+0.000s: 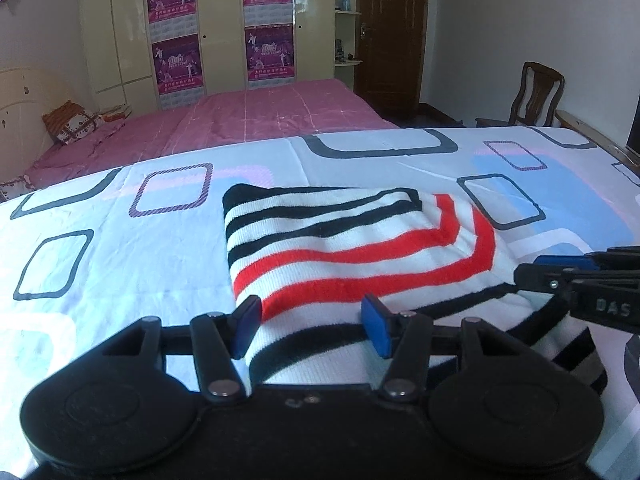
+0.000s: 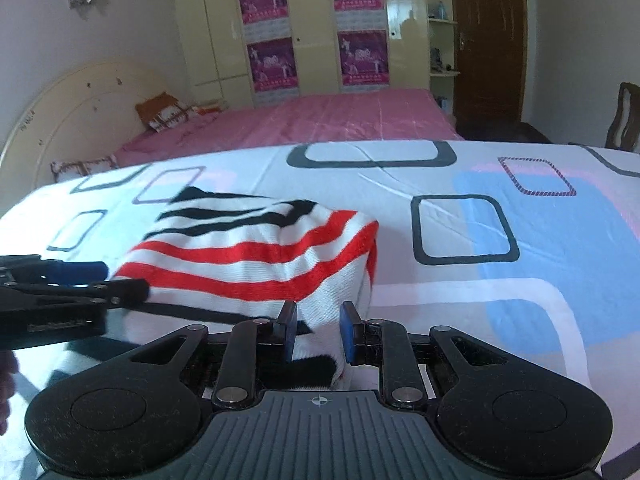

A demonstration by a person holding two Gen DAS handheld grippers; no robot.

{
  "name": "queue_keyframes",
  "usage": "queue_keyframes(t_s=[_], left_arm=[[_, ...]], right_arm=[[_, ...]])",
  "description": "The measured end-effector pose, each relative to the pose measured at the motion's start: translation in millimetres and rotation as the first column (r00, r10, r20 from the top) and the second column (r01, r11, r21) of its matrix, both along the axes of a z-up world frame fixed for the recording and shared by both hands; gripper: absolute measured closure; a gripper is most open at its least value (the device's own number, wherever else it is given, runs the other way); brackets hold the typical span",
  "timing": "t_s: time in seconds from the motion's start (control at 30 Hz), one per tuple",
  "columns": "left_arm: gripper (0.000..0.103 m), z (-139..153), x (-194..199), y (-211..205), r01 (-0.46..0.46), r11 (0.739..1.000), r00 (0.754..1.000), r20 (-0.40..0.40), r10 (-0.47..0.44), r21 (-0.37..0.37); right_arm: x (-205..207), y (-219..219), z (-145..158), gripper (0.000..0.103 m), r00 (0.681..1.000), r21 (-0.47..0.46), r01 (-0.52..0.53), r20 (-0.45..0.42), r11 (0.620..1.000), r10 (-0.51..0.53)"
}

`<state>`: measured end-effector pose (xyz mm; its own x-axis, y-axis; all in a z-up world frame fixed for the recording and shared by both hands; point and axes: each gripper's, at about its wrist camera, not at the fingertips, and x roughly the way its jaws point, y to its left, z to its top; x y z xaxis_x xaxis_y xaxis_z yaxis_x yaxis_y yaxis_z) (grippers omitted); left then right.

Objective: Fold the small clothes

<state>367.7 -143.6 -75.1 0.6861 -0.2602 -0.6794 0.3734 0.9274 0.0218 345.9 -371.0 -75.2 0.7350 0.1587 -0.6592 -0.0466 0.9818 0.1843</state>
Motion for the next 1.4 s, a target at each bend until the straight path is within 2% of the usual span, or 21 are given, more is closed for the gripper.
queue_keyframes(t_s=[0.23, 0.6, 0.73, 0.87, 1.0, 1.17, 1.27, 1.4], left_arm=[[0.049, 3.1, -8.6, -2.3, 0.007, 1.0, 1.0, 0.004, -0.007, 0.009], [0.049, 6.4, -22.5, 0.2, 0.008, 1.0, 1.0, 0.01, -0.008, 0.006], [0.046, 6.2, -34.4, 10.3, 0.005, 1.0, 1.0, 0.005, -0.005, -0.007], [0.042, -2.8, -47.5, 20.7, 0.011, 1.0, 1.0, -0.024, -0.011, -0.01], [0.042, -15.3, -52.0, 27.5, -0.007, 0.999, 0.998, -0.064, 0.003, -0.053], [0.04, -16.8, -51.0, 33.6, -0.019, 0.995, 0.994, -0.106, 0.009, -0.096], [0.04, -15.6, -50.4, 38.8, -0.026, 0.991, 0.992, -0.126, 0.009, -0.129], [0.037, -5.8, -48.9, 42.5, -0.034, 0.987, 0.994, -0.107, 0.017, -0.155]], right_arm=[[-21.4, 0.1, 7.0, 0.081, 1.0, 0.014, -0.009, 0.007, 1.0, 0.008], [-38.1, -0.3, -8.8, 0.081, 1.0, 0.003, -0.007, -0.03, 1.0, 0.007], [-40.9, -4.6, -10.0, 0.081, 0.999, 0.047, 0.011, -0.049, 0.999, -0.009], [-43.4, -4.3, -15.1, 0.081, 0.997, 0.047, 0.002, -0.072, 0.999, 0.001], [-45.4, -2.5, -19.9, 0.081, 0.996, 0.055, 0.001, -0.09, 0.998, 0.004], [-46.9, -5.7, -28.6, 0.081, 0.994, 0.065, -0.004, -0.11, 0.998, 0.011], [-45.5, -7.9, -20.4, 0.081, 0.994, 0.083, -0.003, -0.106, 0.997, 0.012], [-43.0, -15.0, -7.3, 0.081, 0.997, 0.145, -0.004, -0.079, 0.989, 0.015]])
